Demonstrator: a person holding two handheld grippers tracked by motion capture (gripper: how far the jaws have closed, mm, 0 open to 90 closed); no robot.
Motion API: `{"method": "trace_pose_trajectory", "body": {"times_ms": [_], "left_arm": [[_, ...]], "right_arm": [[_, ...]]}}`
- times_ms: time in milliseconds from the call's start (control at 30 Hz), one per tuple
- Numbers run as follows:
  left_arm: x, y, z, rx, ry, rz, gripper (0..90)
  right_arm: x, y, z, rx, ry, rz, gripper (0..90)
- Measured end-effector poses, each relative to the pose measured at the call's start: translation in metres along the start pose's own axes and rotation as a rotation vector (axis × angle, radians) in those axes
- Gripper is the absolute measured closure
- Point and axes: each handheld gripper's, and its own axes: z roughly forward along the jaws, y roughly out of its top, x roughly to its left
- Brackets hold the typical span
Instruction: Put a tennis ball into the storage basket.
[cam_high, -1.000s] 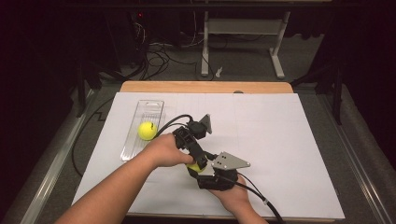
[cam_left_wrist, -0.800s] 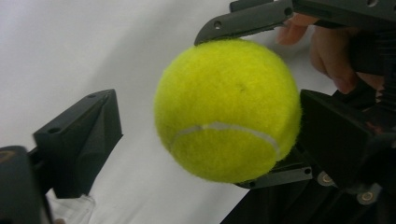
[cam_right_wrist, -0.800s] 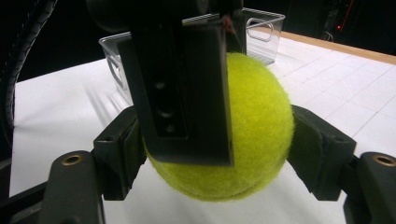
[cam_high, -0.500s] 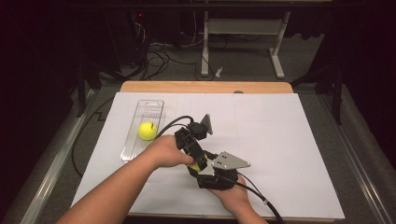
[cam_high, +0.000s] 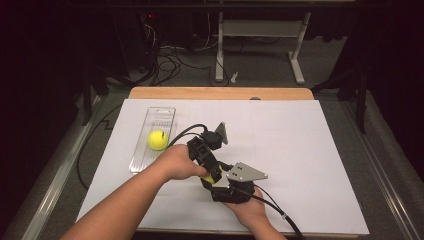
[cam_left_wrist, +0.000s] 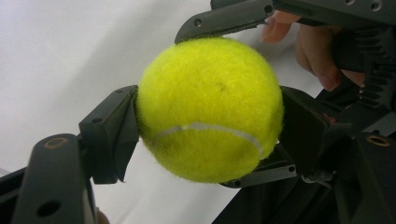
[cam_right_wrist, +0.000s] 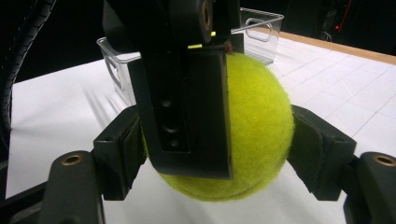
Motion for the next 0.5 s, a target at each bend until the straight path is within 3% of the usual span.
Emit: {"method": "trace_pose_trajectory", "body": {"times_ms": [500], "left_arm": [[-0.0004, -0.0004, 0.0011, 0.001, 0.008, 0.001, 27.1]], "right_arm": [[0.0014, -0.0011, 0.0008, 0.0, -0.005, -0.005, 26.8]]}}
